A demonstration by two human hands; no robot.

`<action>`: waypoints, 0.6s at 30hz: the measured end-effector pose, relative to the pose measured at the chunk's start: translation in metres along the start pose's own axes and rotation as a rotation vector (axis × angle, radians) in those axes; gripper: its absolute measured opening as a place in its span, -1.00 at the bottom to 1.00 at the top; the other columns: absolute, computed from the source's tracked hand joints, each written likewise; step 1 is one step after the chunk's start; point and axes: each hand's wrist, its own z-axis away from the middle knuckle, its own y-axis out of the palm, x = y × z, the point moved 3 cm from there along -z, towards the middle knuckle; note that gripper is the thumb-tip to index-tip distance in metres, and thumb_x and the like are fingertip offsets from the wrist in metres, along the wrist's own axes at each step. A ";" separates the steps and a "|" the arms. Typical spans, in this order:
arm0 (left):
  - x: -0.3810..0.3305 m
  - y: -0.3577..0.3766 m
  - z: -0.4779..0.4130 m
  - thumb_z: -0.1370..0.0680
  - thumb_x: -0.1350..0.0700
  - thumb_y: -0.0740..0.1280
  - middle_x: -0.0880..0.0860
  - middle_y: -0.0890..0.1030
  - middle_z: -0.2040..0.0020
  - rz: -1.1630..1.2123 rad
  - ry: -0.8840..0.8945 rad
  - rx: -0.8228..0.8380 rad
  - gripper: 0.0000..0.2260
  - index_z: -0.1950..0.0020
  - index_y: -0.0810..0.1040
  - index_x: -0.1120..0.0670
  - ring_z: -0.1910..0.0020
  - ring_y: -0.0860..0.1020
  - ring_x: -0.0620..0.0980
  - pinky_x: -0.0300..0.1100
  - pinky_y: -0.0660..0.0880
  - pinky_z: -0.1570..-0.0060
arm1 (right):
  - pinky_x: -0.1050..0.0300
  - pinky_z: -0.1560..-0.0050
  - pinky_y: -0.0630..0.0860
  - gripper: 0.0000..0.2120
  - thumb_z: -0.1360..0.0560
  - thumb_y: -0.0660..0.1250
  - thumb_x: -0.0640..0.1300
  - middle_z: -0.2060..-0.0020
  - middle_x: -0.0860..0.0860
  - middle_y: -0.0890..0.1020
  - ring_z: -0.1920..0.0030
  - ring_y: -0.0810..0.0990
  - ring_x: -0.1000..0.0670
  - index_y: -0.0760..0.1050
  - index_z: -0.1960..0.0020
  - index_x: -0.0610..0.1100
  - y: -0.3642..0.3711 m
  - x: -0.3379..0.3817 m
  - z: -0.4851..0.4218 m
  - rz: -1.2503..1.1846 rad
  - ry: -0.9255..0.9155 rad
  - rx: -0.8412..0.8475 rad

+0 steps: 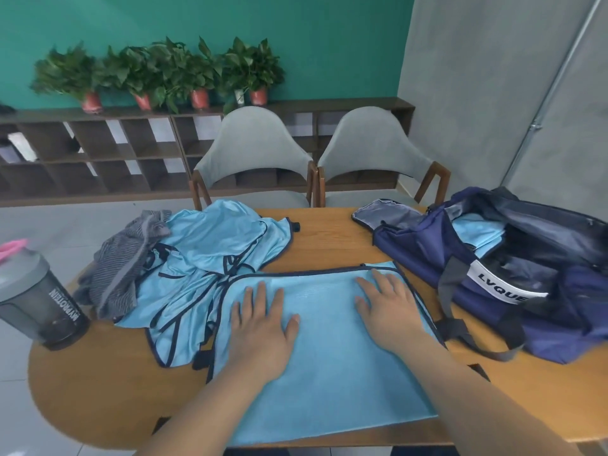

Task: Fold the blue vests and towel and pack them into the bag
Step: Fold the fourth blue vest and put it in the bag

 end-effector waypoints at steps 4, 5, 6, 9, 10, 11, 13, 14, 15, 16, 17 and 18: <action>0.008 0.002 -0.007 -0.64 -0.42 -0.20 0.01 -0.36 -0.69 -0.035 0.050 0.093 -0.31 -0.71 -0.21 -0.15 -0.64 -0.42 0.07 0.13 -0.34 -0.61 | -0.16 -0.64 -0.11 -0.43 -0.67 -0.16 0.33 -0.70 0.00 -0.08 -0.66 -0.14 -0.23 -0.05 -0.66 0.27 -0.001 -0.008 0.004 0.017 0.056 0.102; 0.009 0.001 -0.007 -0.64 -0.42 -0.19 -0.01 -0.38 -0.68 -0.038 0.077 0.104 -0.31 -0.71 -0.22 -0.16 -0.63 -0.44 0.05 0.12 -0.35 -0.61 | -0.17 -0.64 -0.12 -0.42 -0.67 -0.18 0.33 -0.70 0.00 -0.10 -0.66 -0.16 -0.24 -0.08 -0.67 0.27 -0.001 -0.006 0.011 0.014 0.067 0.104; 0.011 0.000 -0.006 -0.64 -0.42 -0.18 -0.03 -0.39 -0.68 -0.030 0.109 0.104 -0.31 -0.71 -0.23 -0.17 -0.62 -0.46 0.02 0.10 -0.35 -0.62 | -0.17 -0.64 -0.12 -0.41 -0.67 -0.19 0.33 -0.69 -0.01 -0.12 -0.65 -0.17 -0.24 -0.10 -0.67 0.26 -0.001 -0.003 0.019 0.009 0.083 0.105; 0.016 -0.007 -0.001 -0.63 -0.43 -0.19 -0.08 -0.26 -0.71 0.043 0.214 0.018 -0.29 -0.73 -0.09 -0.14 -0.64 -0.39 -0.07 0.02 -0.31 -0.63 | -0.17 -0.64 -0.09 -0.38 -0.65 -0.20 0.37 -0.69 -0.01 -0.12 -0.65 -0.18 -0.24 -0.08 -0.67 0.24 0.001 -0.003 0.043 0.000 0.132 0.090; 0.018 -0.009 0.000 -0.61 -0.45 -0.23 -0.08 -0.18 -0.72 0.054 0.228 -0.024 -0.25 -0.73 -0.01 -0.12 -0.67 -0.32 -0.08 0.00 -0.28 -0.64 | -0.17 -0.64 -0.07 -0.35 -0.63 -0.22 0.39 -0.69 -0.01 -0.10 -0.65 -0.16 -0.23 -0.07 -0.67 0.22 0.000 -0.004 0.049 0.001 0.142 0.079; 0.020 -0.010 0.001 -0.59 -0.46 -0.28 -0.08 -0.12 -0.73 0.047 0.222 -0.049 -0.22 -0.72 0.04 -0.11 -0.68 -0.26 -0.08 0.00 -0.25 -0.65 | -0.15 -0.64 -0.05 -0.31 -0.60 -0.25 0.42 -0.69 -0.01 -0.09 -0.65 -0.15 -0.21 -0.07 -0.68 0.22 -0.001 -0.006 0.051 0.010 0.147 0.068; 0.021 -0.008 -0.001 -0.61 -0.44 -0.25 -0.06 -0.12 -0.73 0.018 0.177 -0.004 -0.25 -0.73 0.01 -0.12 -0.69 -0.23 -0.04 0.03 -0.21 -0.65 | -0.14 -0.64 -0.02 -0.25 -0.56 -0.32 0.46 -0.69 0.01 -0.07 -0.66 -0.13 -0.19 -0.06 -0.67 0.22 -0.002 -0.008 0.050 0.008 0.136 0.039; 0.021 -0.007 -0.003 -0.64 -0.42 -0.20 -0.04 -0.15 -0.73 -0.001 0.156 0.038 -0.29 -0.73 -0.02 -0.12 -0.69 -0.25 -0.01 0.06 -0.22 -0.65 | -0.14 -0.64 -0.02 -0.24 -0.55 -0.32 0.48 -0.69 0.01 -0.07 -0.66 -0.13 -0.19 -0.06 -0.68 0.21 -0.002 -0.009 0.046 0.004 0.126 0.033; 0.019 -0.007 -0.006 -0.66 -0.40 -0.17 -0.02 -0.18 -0.73 -0.024 0.139 0.063 -0.31 -0.73 -0.05 -0.12 -0.69 -0.27 0.01 0.08 -0.24 -0.65 | -0.15 -0.64 -0.01 -0.25 -0.56 -0.29 0.47 -0.69 0.00 -0.07 -0.66 -0.12 -0.19 -0.05 -0.68 0.21 -0.001 -0.010 0.041 -0.001 0.117 0.035; 0.016 -0.010 -0.010 -0.67 -0.38 -0.16 0.00 -0.18 -0.73 -0.048 0.127 0.066 -0.33 -0.73 -0.07 -0.11 -0.69 -0.28 0.03 0.09 -0.25 -0.64 | -0.16 -0.64 0.00 -0.26 -0.58 -0.27 0.46 -0.70 -0.02 -0.07 -0.66 -0.12 -0.20 -0.05 -0.68 0.19 -0.002 -0.011 0.034 -0.001 0.108 0.045; 0.012 -0.013 -0.010 -0.68 -0.35 -0.17 0.02 -0.17 -0.73 -0.065 0.113 0.053 -0.34 -0.73 -0.07 -0.09 -0.69 -0.27 0.05 0.10 -0.25 -0.64 | -0.16 -0.64 -0.01 -0.27 -0.60 -0.24 0.43 -0.70 -0.05 -0.06 -0.66 -0.11 -0.20 -0.04 -0.69 0.15 -0.005 -0.009 0.031 0.016 0.104 0.056; 0.007 -0.017 -0.009 -0.69 -0.32 -0.17 0.04 -0.15 -0.73 -0.064 0.098 0.024 -0.36 -0.73 -0.05 -0.07 -0.69 -0.25 0.07 0.10 -0.24 -0.64 | -0.17 -0.63 -0.01 -0.29 -0.63 -0.21 0.39 -0.69 -0.09 -0.05 -0.67 -0.11 -0.21 -0.02 -0.69 0.10 -0.008 -0.006 0.028 0.047 0.104 0.047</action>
